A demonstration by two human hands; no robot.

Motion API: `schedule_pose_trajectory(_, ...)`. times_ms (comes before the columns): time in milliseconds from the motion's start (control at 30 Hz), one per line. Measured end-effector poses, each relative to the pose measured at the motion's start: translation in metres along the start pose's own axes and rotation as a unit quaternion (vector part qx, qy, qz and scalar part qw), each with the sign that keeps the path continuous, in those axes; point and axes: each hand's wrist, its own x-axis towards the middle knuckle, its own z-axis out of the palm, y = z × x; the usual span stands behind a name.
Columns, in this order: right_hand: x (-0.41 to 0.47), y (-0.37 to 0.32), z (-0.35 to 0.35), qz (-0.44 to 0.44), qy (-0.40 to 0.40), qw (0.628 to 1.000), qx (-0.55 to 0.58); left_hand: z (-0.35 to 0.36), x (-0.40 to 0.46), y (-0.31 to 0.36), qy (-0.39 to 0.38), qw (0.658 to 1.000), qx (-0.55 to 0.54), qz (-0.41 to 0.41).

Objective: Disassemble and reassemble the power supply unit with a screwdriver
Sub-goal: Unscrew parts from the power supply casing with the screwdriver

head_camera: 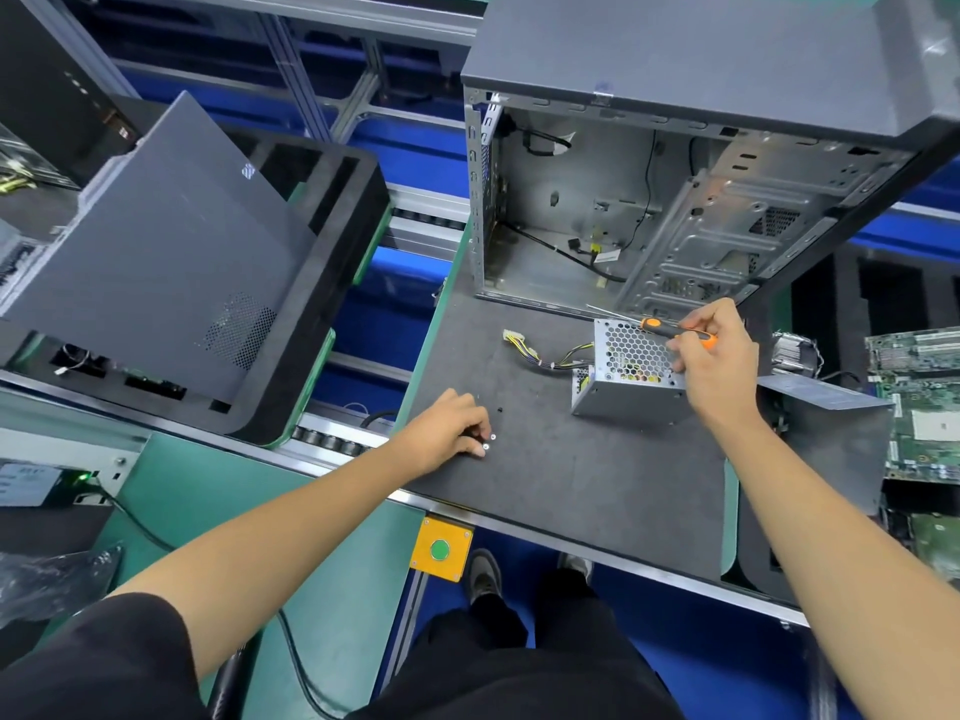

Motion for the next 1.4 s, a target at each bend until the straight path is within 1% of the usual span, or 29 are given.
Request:
schedule_pose_trajectory(200,0.0,0.0,-0.001,-0.001,0.006,1.0,-0.014,0.001,0.006,0.007,-0.002,0.999,0.032,-0.035)
schedule_pose_trajectory(267,0.0,0.001,-0.001,-0.002,0.005,1.0,-0.022,-0.002,0.009,0.01,-0.023,0.998,0.046,-0.035)
schedule_pose_trajectory(467,0.001,0.001,-0.003,0.001,-0.004,1.0,-0.029,-0.007,0.016,0.017,-0.079,0.986,0.144,-0.006)
schedule_pose_trajectory(567,0.001,0.002,-0.003,-0.001,-0.005,0.999,-0.033,-0.007,0.017,0.02,-0.097,0.974,0.203,0.019)
schedule_pose_trajectory(633,0.001,0.003,-0.004,-0.003,-0.006,0.999,-0.036,-0.006,0.017,0.02,-0.101,0.972,0.208,0.035)
schedule_pose_trajectory(700,0.001,0.003,-0.004,-0.005,-0.006,0.999,-0.035,-0.009,0.016,0.019,-0.081,0.985,0.146,0.031)
schedule_pose_trajectory(800,0.0,0.001,-0.004,-0.009,-0.007,0.999,-0.035,-0.021,0.014,0.012,-0.007,1.0,0.003,0.001)
schedule_pose_trajectory(900,0.0,-0.005,-0.005,-0.011,-0.007,1.0,-0.016,-0.034,0.012,0.009,0.071,0.99,-0.12,-0.031)
schedule_pose_trajectory(967,0.0,-0.009,-0.008,-0.013,-0.009,1.0,0.003,-0.04,0.013,0.014,0.099,0.979,-0.176,-0.032)
schedule_pose_trajectory(1133,0.001,-0.025,-0.023,-0.025,-0.016,0.999,0.023,-0.048,0.026,0.037,0.127,0.967,-0.22,-0.019)
schedule_pose_trajectory(1267,0.004,-0.049,-0.039,-0.054,-0.041,0.997,0.047,-0.051,0.041,0.072,0.102,0.951,-0.292,-0.007)
schedule_pose_trajectory(1400,0.013,-0.075,-0.055,-0.083,-0.086,0.992,0.035,-0.061,0.058,0.103,0.113,0.958,-0.264,0.028)
